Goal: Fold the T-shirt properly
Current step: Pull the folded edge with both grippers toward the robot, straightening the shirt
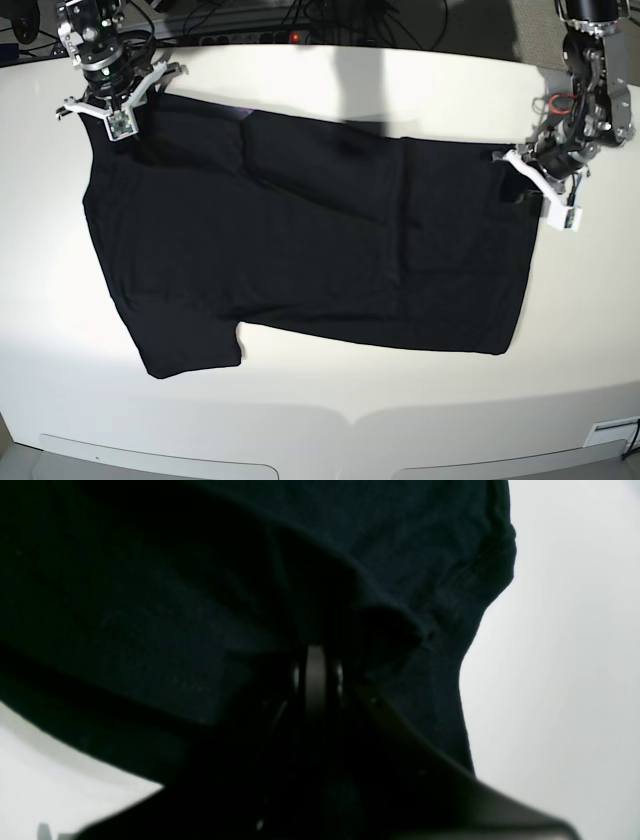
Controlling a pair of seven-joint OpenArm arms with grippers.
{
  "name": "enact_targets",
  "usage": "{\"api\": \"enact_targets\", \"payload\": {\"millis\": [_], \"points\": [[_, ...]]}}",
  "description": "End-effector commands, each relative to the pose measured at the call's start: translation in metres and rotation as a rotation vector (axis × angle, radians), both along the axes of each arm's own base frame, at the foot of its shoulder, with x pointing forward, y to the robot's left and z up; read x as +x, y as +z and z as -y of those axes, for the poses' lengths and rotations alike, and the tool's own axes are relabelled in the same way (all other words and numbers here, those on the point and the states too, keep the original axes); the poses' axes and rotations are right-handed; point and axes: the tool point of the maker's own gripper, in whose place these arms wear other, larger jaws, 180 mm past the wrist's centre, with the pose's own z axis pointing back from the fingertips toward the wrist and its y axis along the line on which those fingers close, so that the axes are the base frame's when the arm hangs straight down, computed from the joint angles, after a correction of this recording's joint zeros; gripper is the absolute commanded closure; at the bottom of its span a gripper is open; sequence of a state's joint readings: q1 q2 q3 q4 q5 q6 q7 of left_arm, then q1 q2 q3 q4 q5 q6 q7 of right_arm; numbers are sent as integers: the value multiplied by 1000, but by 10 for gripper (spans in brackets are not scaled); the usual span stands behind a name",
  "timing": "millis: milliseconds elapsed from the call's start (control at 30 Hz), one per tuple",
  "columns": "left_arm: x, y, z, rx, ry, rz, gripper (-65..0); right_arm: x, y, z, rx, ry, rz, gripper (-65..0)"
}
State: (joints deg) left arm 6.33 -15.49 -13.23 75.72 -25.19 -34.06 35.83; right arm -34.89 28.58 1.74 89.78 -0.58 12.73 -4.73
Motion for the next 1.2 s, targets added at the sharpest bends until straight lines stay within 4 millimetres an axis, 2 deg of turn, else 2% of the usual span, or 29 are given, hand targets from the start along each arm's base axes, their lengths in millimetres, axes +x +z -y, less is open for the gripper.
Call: {"api": "enact_targets", "payload": {"millis": [0, 133, 367, 533, 833, 967, 1167], "points": [[-13, -18, -9, 66, -35, -90, 0, -16, -10, 3, -16, 5, -84, 0], [-55, -44, -14, 115, -102, -172, 0, -15, -9, 3, -33, 19, -80, 0], [-121, -59, -43, 150, -91, -226, 0, 0, 12, -13, -25, 67, -18, 0], [-150, -64, -52, 163, -94, -268, 0, -1, 16, -23, -14, 80, -42, 0], [-183, -64, -78, 214, -85, -306, 0, -33, 4, -20, -64, 97, -121, 0], [-183, -62, -80, 208, -81, -301, 0, -44, 1, -19, -65, 97, -147, 0], [-166, -49, -72, 216, -109, -244, 0, -41, 5, -5, -106, 82, -135, 0]]}}
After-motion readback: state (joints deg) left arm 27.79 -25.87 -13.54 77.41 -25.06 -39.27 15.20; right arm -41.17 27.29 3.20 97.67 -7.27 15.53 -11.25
